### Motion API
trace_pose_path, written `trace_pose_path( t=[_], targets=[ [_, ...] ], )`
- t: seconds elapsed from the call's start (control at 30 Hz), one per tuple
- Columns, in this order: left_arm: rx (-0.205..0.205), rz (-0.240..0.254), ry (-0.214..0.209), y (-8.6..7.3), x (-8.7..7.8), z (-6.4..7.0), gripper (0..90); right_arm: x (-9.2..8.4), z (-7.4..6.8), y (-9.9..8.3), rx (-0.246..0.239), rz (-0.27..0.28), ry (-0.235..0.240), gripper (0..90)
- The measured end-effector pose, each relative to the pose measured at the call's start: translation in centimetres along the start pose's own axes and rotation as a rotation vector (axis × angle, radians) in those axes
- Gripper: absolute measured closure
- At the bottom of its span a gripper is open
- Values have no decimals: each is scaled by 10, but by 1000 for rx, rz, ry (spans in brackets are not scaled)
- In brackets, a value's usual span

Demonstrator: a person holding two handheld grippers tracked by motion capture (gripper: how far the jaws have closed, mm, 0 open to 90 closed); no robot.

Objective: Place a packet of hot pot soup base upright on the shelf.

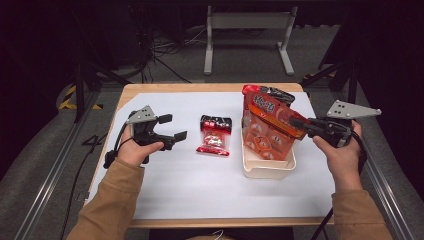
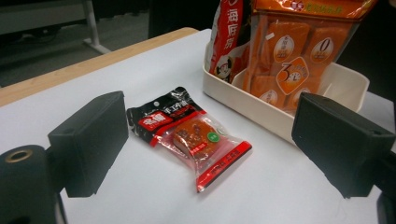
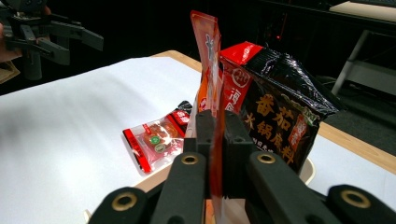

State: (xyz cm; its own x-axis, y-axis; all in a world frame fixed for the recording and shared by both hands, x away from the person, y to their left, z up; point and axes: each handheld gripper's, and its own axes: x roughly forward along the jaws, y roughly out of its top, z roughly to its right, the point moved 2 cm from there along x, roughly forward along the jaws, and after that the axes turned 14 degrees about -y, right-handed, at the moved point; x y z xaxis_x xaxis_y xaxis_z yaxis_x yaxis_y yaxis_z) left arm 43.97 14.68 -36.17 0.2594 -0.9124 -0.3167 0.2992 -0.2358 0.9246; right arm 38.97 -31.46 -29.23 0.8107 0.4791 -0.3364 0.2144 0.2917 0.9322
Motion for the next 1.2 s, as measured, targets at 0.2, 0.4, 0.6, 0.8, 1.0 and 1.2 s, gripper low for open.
trace_pose_path(
  t=[0.2, 0.4, 0.6, 0.8, 1.0, 1.2],
  targets=[
    [1, -6, -2, 2, 2, 0, 123, -10, 2, 2, 36, 29, -21, 696],
    [7, -22, -15, 5, 6, 1, 138, -32, 10, 0, 85, 45, -68, 560],
    [15, -32, -15, 8, 9, 0, 141, -50, 16, -10, 85, 36, -109, 477],
    [8, -34, -23, 9, 13, -4, 153, -59, 21, -22, 108, 25, -142, 435],
    [5, -45, -16, 10, 24, -13, 183, -58, 21, -40, 97, -32, -195, 406],
    [-16, -53, -15, 18, 35, -26, 331, -53, 19, -55, 100, -53, -198, 426]
  ],
)
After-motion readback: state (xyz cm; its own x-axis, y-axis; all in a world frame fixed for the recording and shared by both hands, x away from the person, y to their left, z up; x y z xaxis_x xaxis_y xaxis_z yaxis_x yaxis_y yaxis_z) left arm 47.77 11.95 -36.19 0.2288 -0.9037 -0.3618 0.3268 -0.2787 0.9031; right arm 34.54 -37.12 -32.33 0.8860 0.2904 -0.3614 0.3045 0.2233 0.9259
